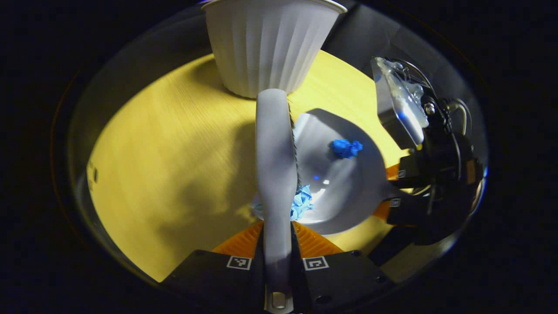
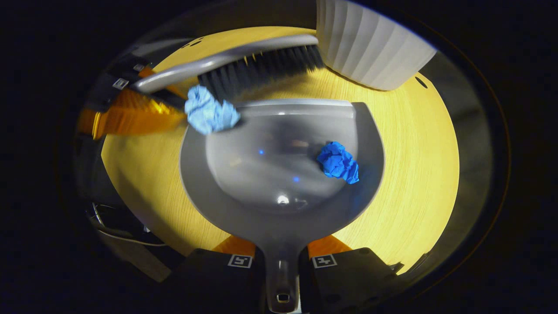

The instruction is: Pick up the small broom and dustpan from the desktop, sweep the trash into the dustpan with the broom, and then empty the trash into the garbage bin.

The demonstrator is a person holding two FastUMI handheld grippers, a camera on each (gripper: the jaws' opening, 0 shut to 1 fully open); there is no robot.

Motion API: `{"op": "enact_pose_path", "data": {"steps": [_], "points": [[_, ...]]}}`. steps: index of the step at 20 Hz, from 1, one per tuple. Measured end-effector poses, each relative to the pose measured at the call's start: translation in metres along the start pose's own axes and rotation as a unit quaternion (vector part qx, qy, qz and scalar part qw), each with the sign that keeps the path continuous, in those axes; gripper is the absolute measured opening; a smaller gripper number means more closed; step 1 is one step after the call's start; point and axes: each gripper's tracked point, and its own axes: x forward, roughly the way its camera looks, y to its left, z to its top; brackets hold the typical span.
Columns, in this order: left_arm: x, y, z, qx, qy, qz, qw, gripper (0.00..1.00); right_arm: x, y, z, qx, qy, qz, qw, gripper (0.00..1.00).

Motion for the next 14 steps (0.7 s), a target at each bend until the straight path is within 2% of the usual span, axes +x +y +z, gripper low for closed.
{"op": "enact_pose_path", "data": {"steps": [3,6,9,10,14], "points": [[0.012,0.005,-0.007,0.022,0.010,0.010,1.000,0.28,0.000,0.000,0.000,0.010,-0.002,0.005,1.000,0.35],[0.007,0.005,-0.007,0.029,0.004,-0.010,1.000,0.31,0.000,0.002,0.002,0.021,-0.003,0.008,1.000,0.35],[0.007,0.005,-0.004,0.023,-0.006,-0.002,1.000,0.30,0.000,0.001,0.001,0.018,-0.002,0.005,1.000,0.35],[0.007,0.004,-0.003,0.017,-0.008,-0.001,1.000,0.35,0.000,0.001,0.002,0.019,-0.002,0.005,1.000,0.35],[0.006,0.002,-0.002,0.020,-0.010,-0.006,1.000,0.31,0.000,0.002,0.002,0.018,-0.003,0.005,1.000,0.35]]}}
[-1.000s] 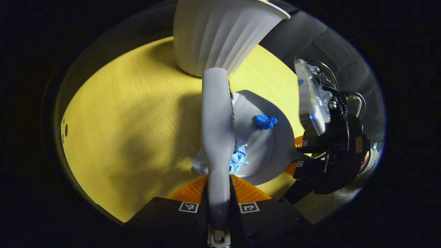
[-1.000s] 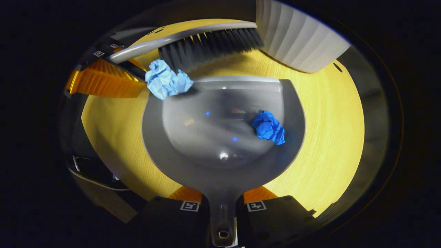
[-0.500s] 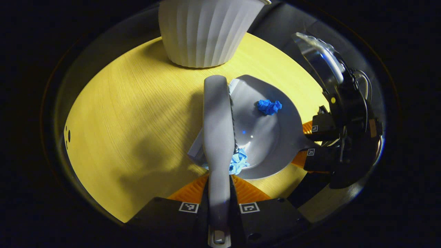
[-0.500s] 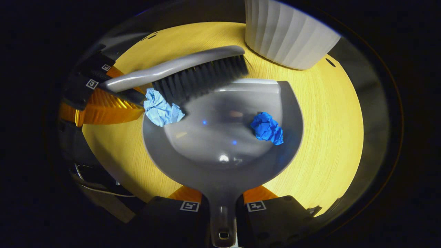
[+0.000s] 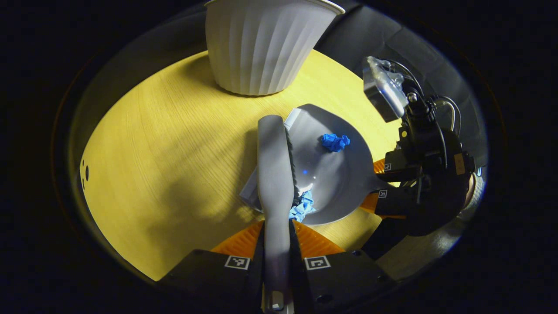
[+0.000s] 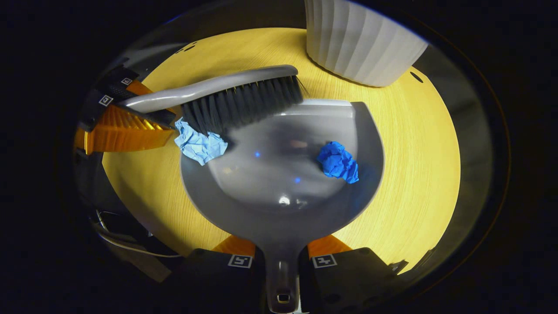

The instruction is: Pick up the small broom and dustpan from the desktop, sweep the trash into the dustpan with the broom, and then empty the trash into the garbage bin.

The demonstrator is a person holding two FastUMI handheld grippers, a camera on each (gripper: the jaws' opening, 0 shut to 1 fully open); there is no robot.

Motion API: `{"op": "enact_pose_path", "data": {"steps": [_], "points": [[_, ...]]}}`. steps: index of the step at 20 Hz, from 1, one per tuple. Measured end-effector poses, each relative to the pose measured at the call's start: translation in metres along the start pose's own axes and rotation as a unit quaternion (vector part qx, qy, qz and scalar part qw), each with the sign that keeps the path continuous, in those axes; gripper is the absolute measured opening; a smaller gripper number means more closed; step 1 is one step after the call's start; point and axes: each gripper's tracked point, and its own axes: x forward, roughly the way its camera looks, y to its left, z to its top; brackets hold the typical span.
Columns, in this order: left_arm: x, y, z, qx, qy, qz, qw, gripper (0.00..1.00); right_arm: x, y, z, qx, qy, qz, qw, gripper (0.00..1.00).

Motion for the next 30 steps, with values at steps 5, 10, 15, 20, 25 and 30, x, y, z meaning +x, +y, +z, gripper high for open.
{"op": "enact_pose_path", "data": {"steps": [5,10,15,20,25,30], "points": [[-0.005,-0.009,0.008,-0.021,-0.022,-0.023,0.999,0.30,0.000,-0.001,0.000,-0.003,-0.004,-0.002,1.000,0.35],[-0.011,-0.008,0.017,-0.030,-0.048,-0.020,0.998,0.29,0.000,0.000,0.001,-0.004,-0.006,-0.003,1.000,0.35],[-0.016,-0.006,0.028,-0.057,-0.072,-0.026,0.995,0.29,0.000,-0.001,0.001,-0.003,-0.007,-0.004,1.000,0.35],[-0.015,-0.004,0.029,-0.060,-0.080,-0.030,0.995,0.28,0.001,0.000,0.002,0.007,-0.018,-0.004,1.000,0.35],[-0.019,-0.005,0.036,-0.082,-0.111,-0.056,0.989,0.27,0.001,0.001,0.005,0.017,-0.016,-0.021,1.000,0.35],[-0.024,0.011,0.037,-0.113,-0.156,-0.065,0.979,0.29,0.003,0.004,0.010,0.047,-0.027,-0.038,0.998,0.35]]}}
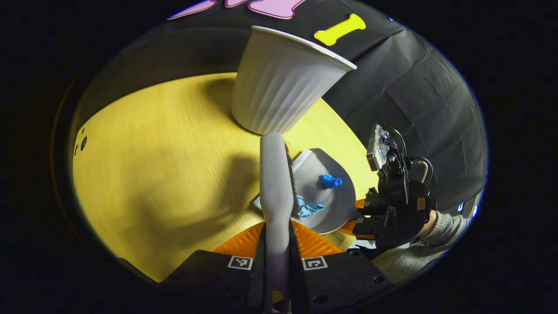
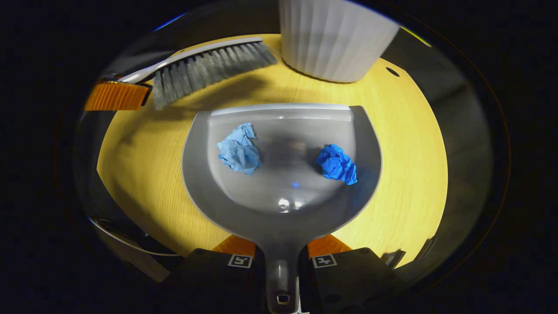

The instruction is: Pick up the small broom and dustpan from the desktop, sweep the trash into the dustpan with the broom, and then empty the trash into the garbage bin.

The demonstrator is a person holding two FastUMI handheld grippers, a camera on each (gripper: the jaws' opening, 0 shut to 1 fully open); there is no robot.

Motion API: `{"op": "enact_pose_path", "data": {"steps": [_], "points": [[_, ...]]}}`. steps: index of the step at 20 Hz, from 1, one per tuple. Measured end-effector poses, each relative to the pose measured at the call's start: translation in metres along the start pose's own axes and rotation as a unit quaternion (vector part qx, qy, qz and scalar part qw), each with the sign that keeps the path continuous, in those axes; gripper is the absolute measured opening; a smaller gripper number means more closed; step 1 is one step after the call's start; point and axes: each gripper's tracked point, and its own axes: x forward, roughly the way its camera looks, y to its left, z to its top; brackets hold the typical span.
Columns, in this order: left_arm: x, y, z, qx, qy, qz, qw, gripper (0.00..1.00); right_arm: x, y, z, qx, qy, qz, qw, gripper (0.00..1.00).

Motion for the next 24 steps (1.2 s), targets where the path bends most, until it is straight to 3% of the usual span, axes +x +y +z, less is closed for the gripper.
{"op": "enact_pose_path", "data": {"steps": [6,10,14,17,18,24], "points": [[-0.018,0.075,-0.013,-0.005,-0.043,0.033,0.999,0.27,-0.001,0.007,0.011,0.054,0.001,-0.005,0.999,0.35],[-0.019,0.113,-0.052,-0.034,-0.009,0.067,0.997,0.26,-0.001,0.009,0.018,0.072,-0.009,-0.001,0.997,0.35],[-0.012,0.155,-0.087,-0.021,0.042,0.111,0.993,0.27,0.006,0.009,0.017,0.088,-0.031,0.001,0.996,0.35],[-0.010,0.165,-0.093,-0.012,0.052,0.119,0.991,0.30,0.003,0.010,0.021,0.112,-0.050,0.011,0.992,0.35],[-0.007,0.164,-0.096,-0.007,0.059,0.122,0.991,0.27,0.001,0.010,0.022,0.112,-0.055,0.007,0.992,0.35],[-0.002,0.166,-0.123,0.042,0.130,0.137,0.981,0.30,0.020,0.003,0.024,0.084,-0.094,-0.068,0.990,0.35]]}}
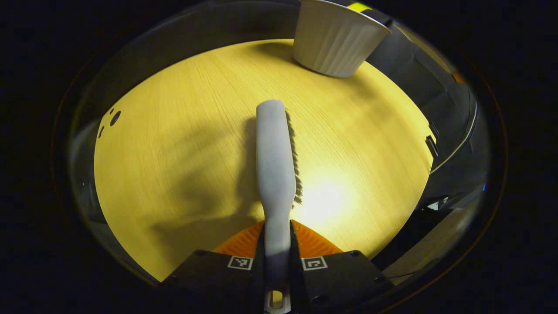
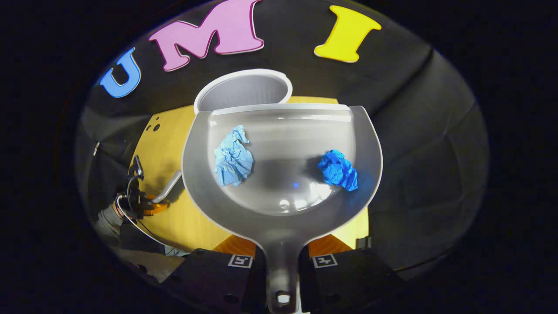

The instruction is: Pick up the small broom and dustpan from the desktop, sweep the trash into the dustpan with the broom, and then empty the trash into the garbage bin.

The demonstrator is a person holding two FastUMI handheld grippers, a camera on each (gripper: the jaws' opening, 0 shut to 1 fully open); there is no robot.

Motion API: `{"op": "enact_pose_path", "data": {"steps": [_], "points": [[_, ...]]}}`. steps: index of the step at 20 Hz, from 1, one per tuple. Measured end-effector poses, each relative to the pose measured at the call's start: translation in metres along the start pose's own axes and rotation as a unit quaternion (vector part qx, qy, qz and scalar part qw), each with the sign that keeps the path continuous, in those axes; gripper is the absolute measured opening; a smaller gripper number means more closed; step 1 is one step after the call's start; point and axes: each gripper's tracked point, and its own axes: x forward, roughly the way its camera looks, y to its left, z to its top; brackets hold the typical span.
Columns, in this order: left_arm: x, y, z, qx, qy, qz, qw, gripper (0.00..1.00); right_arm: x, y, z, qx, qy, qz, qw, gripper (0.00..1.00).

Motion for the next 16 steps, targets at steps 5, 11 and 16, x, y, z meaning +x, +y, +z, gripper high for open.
{"op": "enact_pose_path", "data": {"steps": [5,11,16], "points": [[0.007,0.000,-0.005,0.000,0.010,-0.006,1.000,0.27,0.020,-0.013,0.010,-0.078,-0.023,-0.083,0.993,0.35],[0.008,-0.002,-0.009,-0.012,0.012,-0.007,1.000,0.26,-0.003,-0.024,0.030,-0.257,-0.026,-0.177,0.950,0.34],[0.008,-0.003,-0.010,-0.019,0.011,-0.005,1.000,0.26,-0.017,-0.027,0.043,-0.370,-0.014,-0.222,0.902,0.34]]}}
